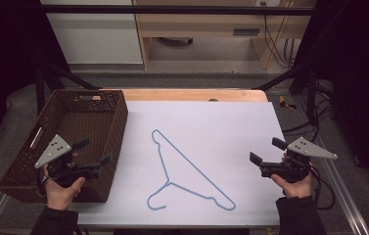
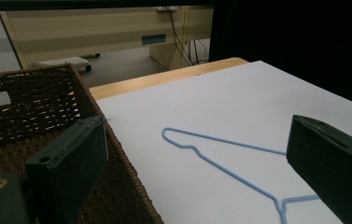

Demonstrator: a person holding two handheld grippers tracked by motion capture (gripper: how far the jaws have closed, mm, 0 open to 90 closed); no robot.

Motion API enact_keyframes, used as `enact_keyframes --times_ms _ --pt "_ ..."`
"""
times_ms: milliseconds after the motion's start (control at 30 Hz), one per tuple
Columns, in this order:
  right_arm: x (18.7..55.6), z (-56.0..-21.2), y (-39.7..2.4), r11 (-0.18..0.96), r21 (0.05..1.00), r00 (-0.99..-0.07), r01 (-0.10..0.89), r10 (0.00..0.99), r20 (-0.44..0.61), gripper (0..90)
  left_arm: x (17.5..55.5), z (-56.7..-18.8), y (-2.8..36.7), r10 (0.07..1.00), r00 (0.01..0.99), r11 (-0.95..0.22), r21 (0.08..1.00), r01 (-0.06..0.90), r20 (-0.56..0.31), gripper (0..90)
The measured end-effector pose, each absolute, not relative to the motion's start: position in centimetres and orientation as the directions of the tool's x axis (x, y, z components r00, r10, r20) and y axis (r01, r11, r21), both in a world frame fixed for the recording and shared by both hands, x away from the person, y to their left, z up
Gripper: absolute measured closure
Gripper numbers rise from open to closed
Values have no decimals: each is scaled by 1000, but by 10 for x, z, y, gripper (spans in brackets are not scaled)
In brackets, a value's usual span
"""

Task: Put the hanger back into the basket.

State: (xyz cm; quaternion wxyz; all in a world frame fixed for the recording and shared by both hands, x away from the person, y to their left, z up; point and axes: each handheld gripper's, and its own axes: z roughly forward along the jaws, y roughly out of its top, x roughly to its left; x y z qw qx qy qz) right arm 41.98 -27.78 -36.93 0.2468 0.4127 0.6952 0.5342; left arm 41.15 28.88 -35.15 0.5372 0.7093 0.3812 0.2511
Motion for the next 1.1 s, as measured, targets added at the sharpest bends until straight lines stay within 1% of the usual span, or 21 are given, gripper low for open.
enact_keyframes --times_ms 300,333,700,733,900,1100 --pt "418 -366 -266 107 940 -549 324 830 95 20 410 -351 284 806 590 -134 954 270 -54 54" --pt "419 -366 -262 130 936 -556 326 828 79 19 410 -351 283 806 589 -135 954 270 -53 55" --pt "422 -367 -232 204 917 -593 342 804 42 35 410 -353 275 798 601 -153 951 269 -42 58" --pt "424 -367 -225 226 912 -603 343 798 29 40 410 -353 275 799 601 -154 951 268 -40 58" --pt "426 -367 -208 244 904 -628 351 777 34 46 410 -353 273 796 603 -156 951 268 -40 59" --pt "428 -374 -178 307 879 -675 364 738 21 55 410 -354 272 796 604 -157 950 268 -39 59"
